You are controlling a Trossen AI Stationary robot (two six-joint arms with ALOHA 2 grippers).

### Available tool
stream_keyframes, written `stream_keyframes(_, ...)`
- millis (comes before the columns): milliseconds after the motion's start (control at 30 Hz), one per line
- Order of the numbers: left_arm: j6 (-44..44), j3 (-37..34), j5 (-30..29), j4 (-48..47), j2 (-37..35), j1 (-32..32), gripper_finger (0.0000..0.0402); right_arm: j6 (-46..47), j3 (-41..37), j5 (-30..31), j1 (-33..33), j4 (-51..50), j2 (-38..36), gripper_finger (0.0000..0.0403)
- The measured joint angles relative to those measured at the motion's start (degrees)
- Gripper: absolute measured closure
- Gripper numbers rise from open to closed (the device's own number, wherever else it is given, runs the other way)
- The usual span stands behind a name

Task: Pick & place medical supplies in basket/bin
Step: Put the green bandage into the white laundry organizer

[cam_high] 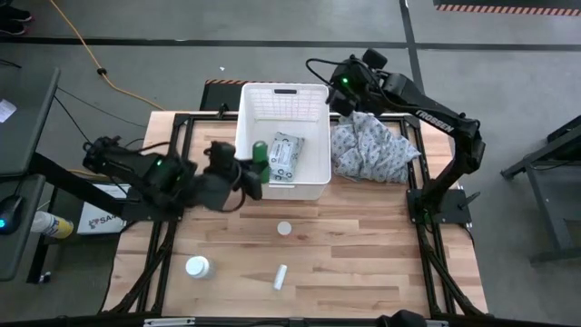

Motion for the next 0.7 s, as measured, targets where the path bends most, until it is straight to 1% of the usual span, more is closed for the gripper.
stream_keyframes(100, 3.15, 0.37, 1.98, -0.07, 0.00, 3.49, 0.0291, 2.09, 0.00, -1.74, 0.01, -2.59, 0.00, 0.0295)
stream_keyframes(267, 7.34, 0.63, 5.52, 0.07, 0.00, 9.03, 0.0291, 4.83, 0.00, -9.98, 0.01, -6.70, 0.00, 0.0295)
stream_keyframes(367, 9.80, 0.63, 6.91, 0.09, 0.00, 11.90, 0.0291, 5.92, 0.00, -13.08, 0.03, -9.09, 0.00, 0.0295)
stream_keyframes(533, 14.08, 0.63, 9.74, 0.15, 0.00, 16.99, 0.0291, 8.48, 0.00, -12.75, 0.03, -14.53, 0.00, 0.0295)
stream_keyframes(700, 19.19, 0.63, 13.92, 0.21, 0.00, 23.28, 0.0291, 11.96, 0.00, -12.74, 0.03, -20.31, 0.00, 0.0295)
